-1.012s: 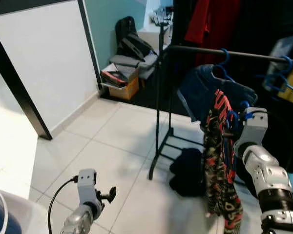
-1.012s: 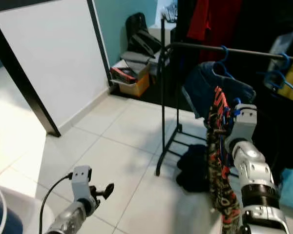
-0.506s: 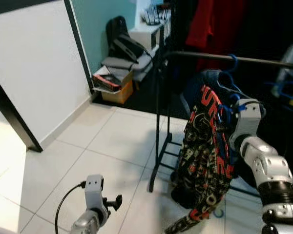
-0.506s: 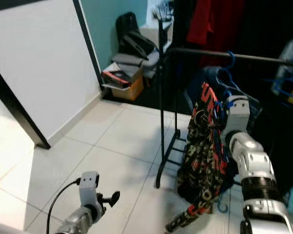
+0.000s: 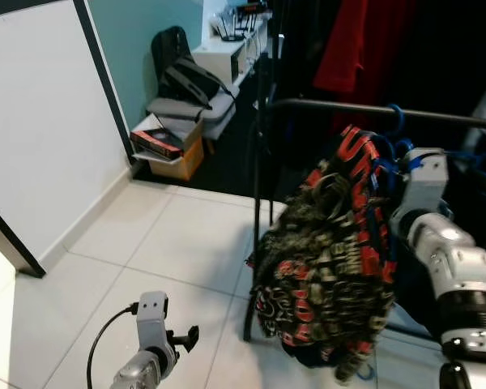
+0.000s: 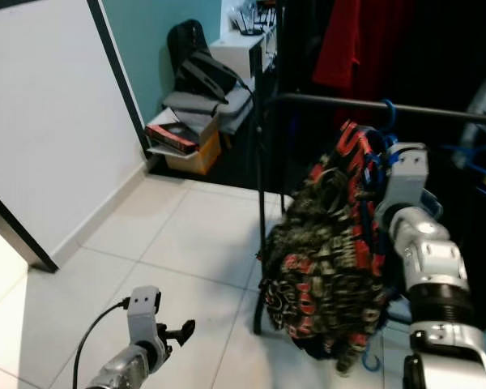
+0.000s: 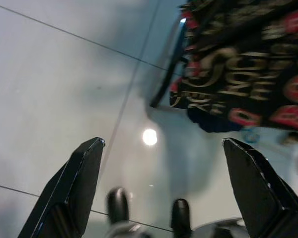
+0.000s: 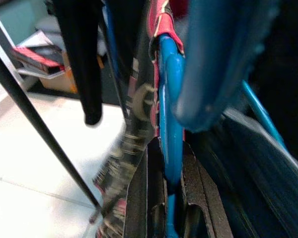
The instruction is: Hang hanger
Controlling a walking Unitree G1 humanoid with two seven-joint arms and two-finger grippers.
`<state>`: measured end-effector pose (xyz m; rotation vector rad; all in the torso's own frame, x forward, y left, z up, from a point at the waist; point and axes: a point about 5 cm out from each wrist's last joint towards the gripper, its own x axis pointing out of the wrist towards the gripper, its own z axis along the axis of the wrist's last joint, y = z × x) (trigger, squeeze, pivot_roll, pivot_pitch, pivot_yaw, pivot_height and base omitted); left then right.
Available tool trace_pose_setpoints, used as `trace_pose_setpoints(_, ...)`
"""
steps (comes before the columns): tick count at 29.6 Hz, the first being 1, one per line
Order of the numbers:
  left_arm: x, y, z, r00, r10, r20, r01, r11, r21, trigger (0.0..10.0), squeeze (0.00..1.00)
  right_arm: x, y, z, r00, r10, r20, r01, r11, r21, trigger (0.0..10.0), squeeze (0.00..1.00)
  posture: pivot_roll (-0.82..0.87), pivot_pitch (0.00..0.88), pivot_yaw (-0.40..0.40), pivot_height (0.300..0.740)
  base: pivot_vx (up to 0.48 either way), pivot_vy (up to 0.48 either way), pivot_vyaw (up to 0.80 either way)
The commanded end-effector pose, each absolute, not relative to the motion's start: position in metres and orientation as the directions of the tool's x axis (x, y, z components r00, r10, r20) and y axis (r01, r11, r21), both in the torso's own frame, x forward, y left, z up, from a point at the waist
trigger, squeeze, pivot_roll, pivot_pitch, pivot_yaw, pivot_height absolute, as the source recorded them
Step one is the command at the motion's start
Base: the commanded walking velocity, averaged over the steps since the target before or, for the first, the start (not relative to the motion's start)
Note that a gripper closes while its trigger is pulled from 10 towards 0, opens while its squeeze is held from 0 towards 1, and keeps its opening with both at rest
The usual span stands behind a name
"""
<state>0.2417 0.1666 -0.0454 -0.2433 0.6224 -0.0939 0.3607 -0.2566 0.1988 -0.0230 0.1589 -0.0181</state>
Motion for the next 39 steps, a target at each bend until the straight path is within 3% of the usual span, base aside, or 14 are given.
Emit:
trace_pose_setpoints(1,0.241,0.171,-0.046,0.805,-0.152,-0.574,0.008,0.969,-0.246,10.0,0.00,0.360,-0.258,0.204,0.990,-0.021,-0.140,0.018,1.000,-0.026,10.0,0.00,-0.12,0.000,0.031,0.740,0.382,0.000,-0.78)
trace_pose_setpoints(5,0.243,0.172,-0.045,0.808,-0.151,-0.569,0.008,0.969,-0.246,10.0,0.00,0.361,-0.257,0.207,0.992,-0.014,-0.129,0.013,1.000,-0.005,10.0,0.00,-0.12,0.000,0.030,0.740,0.381,0.000,-0.78)
trace_pose_setpoints(12,0.255,0.171,-0.034,0.847,-0.162,-0.506,0.032,0.966,-0.256,10.0,0.00,0.360,-0.251,0.214,0.993,0.030,-0.113,-0.029,1.000,0.009,10.0,0.00,-0.12,0.000,0.031,0.740,0.369,0.000,0.00)
trace_pose_setpoints(19,0.255,0.155,-0.027,0.898,-0.194,-0.395,0.084,0.956,-0.280,10.0,0.00,0.360,-0.239,0.226,0.989,0.122,-0.087,-0.123,0.992,-0.014,10.0,0.00,-0.12,0.000,0.030,0.740,0.000,0.000,0.00)
trace_pose_setpoints(28,0.249,0.162,-0.029,0.897,-0.202,-0.394,0.095,0.957,-0.273,10.0,0.00,0.364,-0.247,0.219,0.985,0.032,-0.168,-0.039,0.998,-0.039,10.0,0.00,-0.12,0.000,0.031,0.740,0.000,0.000,0.00)
trace_pose_setpoints(39,0.258,0.159,-0.027,0.886,-0.190,-0.422,0.078,0.960,-0.269,10.0,0.00,0.377,-0.231,0.200,0.967,0.100,-0.235,-0.115,0.992,-0.047,10.0,0.00,-0.12,0.000,0.034,0.740,0.000,0.000,0.00)
